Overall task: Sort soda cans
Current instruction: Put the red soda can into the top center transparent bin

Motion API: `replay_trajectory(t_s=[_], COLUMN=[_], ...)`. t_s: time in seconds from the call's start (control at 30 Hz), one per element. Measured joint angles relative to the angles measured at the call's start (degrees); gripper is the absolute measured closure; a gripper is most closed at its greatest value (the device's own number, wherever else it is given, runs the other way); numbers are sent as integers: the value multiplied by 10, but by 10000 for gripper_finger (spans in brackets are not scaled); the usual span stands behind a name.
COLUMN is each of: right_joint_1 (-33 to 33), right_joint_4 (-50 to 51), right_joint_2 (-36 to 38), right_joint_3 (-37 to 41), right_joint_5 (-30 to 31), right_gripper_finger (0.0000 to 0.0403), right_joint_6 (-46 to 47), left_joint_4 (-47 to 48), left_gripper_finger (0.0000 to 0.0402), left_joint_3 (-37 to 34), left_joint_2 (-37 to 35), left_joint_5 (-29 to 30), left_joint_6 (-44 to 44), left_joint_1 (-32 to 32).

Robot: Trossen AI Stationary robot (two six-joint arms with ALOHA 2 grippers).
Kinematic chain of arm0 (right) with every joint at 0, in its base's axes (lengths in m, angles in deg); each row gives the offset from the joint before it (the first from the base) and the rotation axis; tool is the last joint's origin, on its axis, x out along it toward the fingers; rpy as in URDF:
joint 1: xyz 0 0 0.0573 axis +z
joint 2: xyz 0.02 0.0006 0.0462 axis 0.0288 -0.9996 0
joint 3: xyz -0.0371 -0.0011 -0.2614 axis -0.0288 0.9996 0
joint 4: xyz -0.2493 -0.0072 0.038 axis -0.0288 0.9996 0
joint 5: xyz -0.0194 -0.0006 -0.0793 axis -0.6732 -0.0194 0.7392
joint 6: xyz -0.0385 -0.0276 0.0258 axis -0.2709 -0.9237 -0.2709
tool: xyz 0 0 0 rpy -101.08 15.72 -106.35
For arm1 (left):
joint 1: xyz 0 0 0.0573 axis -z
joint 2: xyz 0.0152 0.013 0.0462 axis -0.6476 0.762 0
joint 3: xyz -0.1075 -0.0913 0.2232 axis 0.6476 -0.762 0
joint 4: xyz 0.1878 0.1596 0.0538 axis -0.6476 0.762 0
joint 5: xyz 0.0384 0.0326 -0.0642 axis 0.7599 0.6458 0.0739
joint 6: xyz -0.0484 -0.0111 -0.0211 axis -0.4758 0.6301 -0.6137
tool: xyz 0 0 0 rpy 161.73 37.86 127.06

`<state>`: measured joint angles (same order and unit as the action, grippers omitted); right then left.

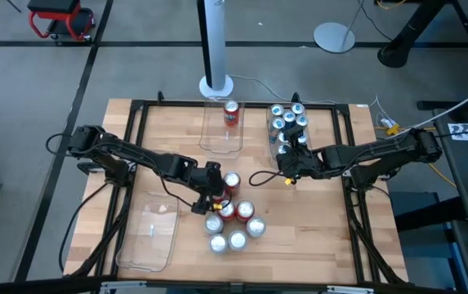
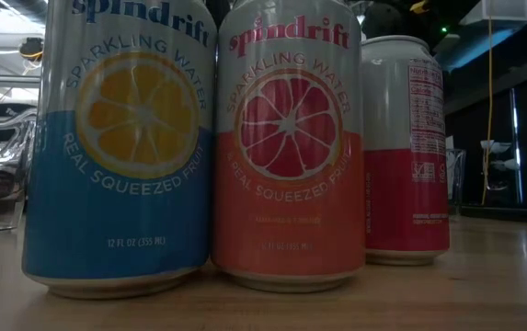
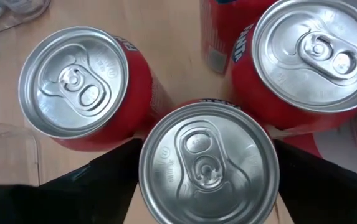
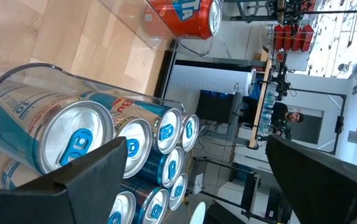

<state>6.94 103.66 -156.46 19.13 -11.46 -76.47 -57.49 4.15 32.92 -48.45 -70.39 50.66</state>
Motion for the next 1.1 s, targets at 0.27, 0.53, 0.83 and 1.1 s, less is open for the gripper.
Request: replay_trajectory(t_s=[0.27, 0.53, 0.83, 1.1], right_joint_1=[0, 0, 0, 0], right_joint_4=[1, 1, 2, 1], right_joint_2=[0, 0, 0, 0], right_joint_3=[0, 0, 0, 0], right_joint_5=[0, 0, 0, 0], right_gripper_finger=[23, 23, 23, 23], right_joint_6=[-2, -4, -4, -4], left_joint_4=[-3, 70, 123, 93], left_gripper_finger=[104, 101, 101, 100], left_joint_3=[0, 24, 48, 54], left_joint_2=[-1, -24, -120, -205], left_joint_5=[0, 35, 106, 195], left_joint_6=[0, -9, -14, 34], left_joint_1=[0, 2, 1, -48])
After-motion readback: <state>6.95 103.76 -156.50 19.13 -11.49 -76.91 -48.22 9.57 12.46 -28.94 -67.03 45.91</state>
